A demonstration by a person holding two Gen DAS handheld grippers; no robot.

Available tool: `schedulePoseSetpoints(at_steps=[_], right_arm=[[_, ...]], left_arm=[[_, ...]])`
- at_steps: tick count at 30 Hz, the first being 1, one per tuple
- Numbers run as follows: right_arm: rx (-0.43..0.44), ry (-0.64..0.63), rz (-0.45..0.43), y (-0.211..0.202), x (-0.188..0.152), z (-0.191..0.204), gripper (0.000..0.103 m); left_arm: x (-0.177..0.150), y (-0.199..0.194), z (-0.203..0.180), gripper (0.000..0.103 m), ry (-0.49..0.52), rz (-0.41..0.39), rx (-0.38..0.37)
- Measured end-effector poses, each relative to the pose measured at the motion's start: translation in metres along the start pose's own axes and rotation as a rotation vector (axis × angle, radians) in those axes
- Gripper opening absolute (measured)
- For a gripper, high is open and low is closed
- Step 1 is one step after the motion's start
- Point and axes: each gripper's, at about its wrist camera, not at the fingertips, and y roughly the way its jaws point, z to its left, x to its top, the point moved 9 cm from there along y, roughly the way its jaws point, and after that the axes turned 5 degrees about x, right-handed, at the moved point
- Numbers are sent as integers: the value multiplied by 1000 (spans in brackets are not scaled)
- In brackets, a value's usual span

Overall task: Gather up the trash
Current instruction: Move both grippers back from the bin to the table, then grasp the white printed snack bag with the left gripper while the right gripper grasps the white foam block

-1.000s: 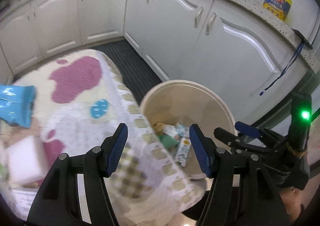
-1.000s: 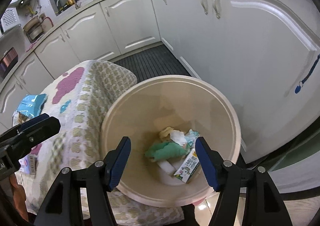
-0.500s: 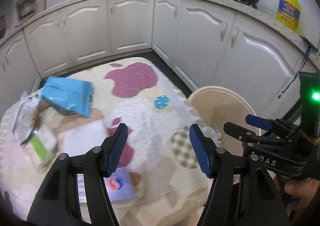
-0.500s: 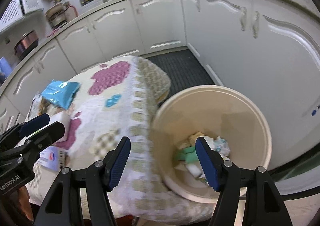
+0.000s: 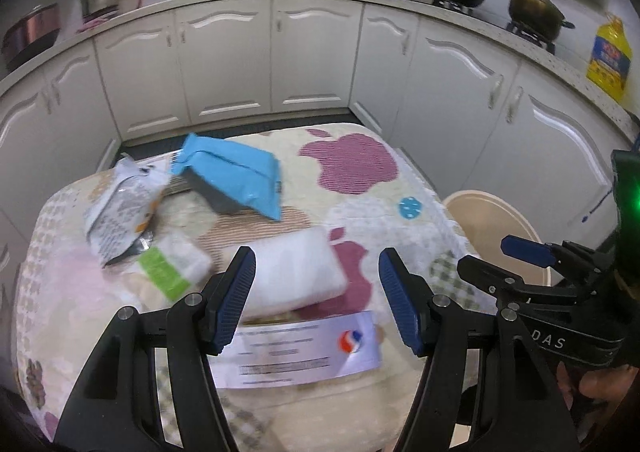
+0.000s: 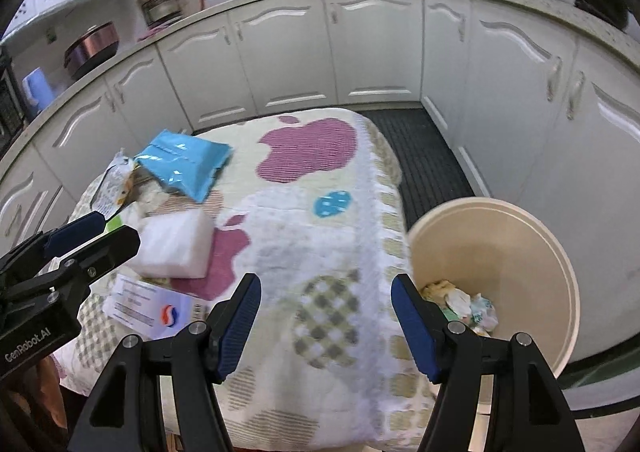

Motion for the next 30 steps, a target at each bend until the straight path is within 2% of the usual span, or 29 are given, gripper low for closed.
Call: schedulePoseSetpoints(at_steps=[12,22,25,30], right_arm=[[46,-73,25,16,9,51,66],[112,-115,53,36,18,86,67],[143,-135,63,45,23,96,72],[176,-120,103,65,25,104,72]], left_arm=[[-6,-4,53,63,-66,4,50],[-18,3,131,63,-196,70,-1],[-19,5,152,63,-216,77,-3],[-17,14,182,63,-230,102,5]])
